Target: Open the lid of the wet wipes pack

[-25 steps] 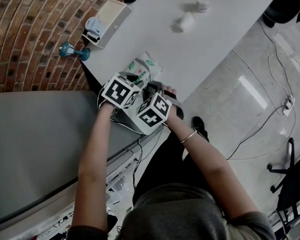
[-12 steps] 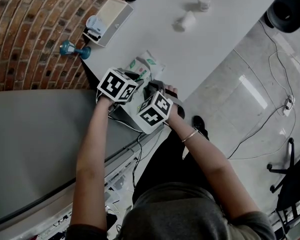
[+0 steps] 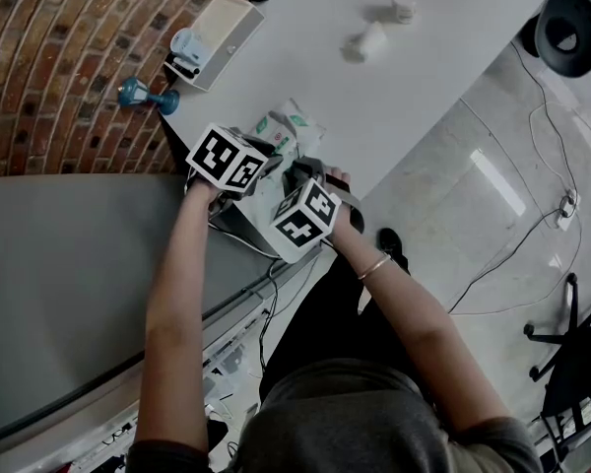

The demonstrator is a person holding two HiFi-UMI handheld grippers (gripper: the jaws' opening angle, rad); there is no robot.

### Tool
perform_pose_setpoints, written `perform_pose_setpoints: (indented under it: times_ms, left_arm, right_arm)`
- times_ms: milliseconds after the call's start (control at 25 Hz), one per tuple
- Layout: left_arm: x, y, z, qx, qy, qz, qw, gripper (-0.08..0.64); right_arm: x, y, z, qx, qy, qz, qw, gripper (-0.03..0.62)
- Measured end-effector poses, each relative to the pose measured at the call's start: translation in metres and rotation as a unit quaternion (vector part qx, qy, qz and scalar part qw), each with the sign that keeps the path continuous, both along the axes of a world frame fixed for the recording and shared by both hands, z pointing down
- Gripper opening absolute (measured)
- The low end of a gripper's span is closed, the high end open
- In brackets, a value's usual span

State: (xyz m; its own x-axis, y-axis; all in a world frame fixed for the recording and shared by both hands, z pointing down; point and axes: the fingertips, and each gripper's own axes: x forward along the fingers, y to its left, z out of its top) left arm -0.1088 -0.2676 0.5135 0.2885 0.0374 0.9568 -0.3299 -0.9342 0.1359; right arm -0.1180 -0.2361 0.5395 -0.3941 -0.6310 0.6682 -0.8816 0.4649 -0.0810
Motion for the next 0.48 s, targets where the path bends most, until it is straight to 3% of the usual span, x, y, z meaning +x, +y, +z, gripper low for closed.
perform_pose_setpoints:
  times_ms: [200, 480]
  left_arm:
    - [-0.001, 0.000, 0.000, -0.016, -0.001, 0.003, 0.9999, 0.100]
    - [-0.004, -0.008, -0.015, -0.033, 0.030, -0.021, 0.9988, 0.086]
  right_arm:
    - [-0.001, 0.000, 0.000, 0.000, 0.002, -0.002, 1.000, 0.101]
    - [0.001, 0.000, 0.003, -0.002, 0.016, -0.003, 1.000, 0.098]
